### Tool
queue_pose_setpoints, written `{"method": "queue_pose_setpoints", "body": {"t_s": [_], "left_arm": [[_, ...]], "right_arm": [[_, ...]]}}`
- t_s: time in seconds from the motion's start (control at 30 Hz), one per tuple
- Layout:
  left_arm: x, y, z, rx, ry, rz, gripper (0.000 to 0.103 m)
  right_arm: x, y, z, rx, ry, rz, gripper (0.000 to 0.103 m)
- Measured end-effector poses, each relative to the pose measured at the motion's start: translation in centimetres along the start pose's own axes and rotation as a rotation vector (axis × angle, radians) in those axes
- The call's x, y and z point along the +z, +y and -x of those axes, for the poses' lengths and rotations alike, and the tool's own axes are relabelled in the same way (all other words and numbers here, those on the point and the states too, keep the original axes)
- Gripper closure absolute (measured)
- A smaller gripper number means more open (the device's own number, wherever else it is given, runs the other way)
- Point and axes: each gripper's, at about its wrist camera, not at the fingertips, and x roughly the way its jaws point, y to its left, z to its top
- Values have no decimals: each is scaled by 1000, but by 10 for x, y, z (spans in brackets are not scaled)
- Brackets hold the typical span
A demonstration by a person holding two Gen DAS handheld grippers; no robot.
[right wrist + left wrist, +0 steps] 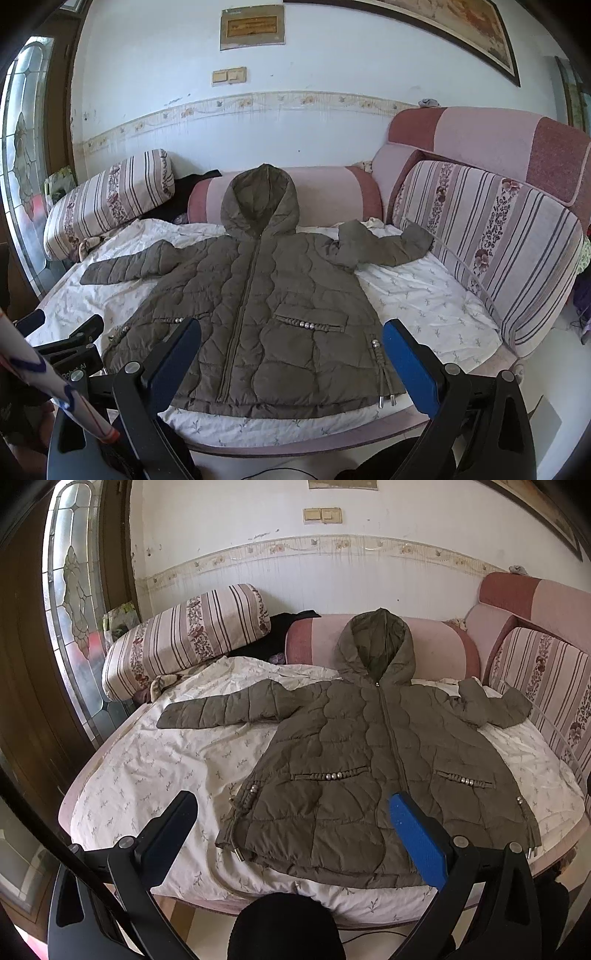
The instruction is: Fold large clothes
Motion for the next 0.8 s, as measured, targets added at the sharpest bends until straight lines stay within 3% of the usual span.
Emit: {"method": "queue_pose_setpoints", "body": {"t_s": [0.67, 0.8], "left_arm": [[-3, -1, -3, 3, 2, -1, 0], [-6, 1, -2, 8, -1, 1, 0]], "right_arm": [[-6, -2, -5, 9, 12, 3, 2], [-9, -1, -4, 41, -39, -39, 2]]}}
